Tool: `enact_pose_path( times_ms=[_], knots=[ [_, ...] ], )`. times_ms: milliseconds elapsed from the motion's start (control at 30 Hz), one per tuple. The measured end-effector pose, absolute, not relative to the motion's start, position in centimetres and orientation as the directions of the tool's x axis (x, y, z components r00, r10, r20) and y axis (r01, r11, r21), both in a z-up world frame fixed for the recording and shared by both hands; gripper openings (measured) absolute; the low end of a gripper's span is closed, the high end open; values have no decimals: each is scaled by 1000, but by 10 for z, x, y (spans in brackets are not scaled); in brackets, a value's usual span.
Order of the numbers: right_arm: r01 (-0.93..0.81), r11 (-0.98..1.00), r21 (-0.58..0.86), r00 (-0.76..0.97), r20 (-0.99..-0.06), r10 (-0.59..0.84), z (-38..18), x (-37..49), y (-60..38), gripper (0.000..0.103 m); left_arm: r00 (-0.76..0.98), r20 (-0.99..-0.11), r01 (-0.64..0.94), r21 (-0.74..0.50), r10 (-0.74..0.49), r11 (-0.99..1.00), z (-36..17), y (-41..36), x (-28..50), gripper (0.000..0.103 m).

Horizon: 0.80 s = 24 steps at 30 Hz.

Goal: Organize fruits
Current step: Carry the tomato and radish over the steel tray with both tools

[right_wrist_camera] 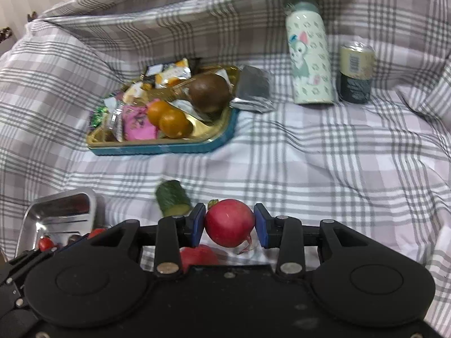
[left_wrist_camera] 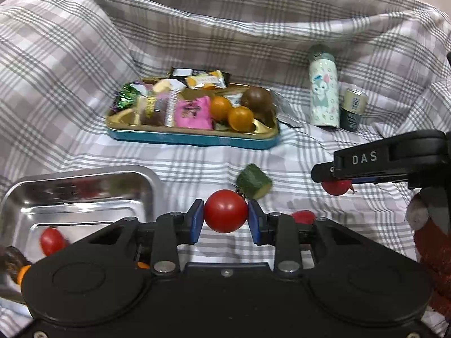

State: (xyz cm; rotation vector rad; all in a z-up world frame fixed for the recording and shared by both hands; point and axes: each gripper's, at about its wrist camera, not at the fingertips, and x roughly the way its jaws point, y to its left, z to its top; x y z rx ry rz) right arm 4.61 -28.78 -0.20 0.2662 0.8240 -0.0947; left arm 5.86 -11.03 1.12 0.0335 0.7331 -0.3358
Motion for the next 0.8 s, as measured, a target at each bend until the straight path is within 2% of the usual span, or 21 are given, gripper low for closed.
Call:
enact_pose_path(
  times_ms=[400, 800],
  knots=[
    [72, 974, 215, 740, -667, 92, 10, 46, -243, 39, 754, -637, 166, -53, -162, 985, 30, -41, 58, 42],
    [-100, 956, 276, 771, -585, 250, 21, 51, -175, 39, 762, -646, 26, -29, -38, 999, 23, 13, 71, 42]
  ],
)
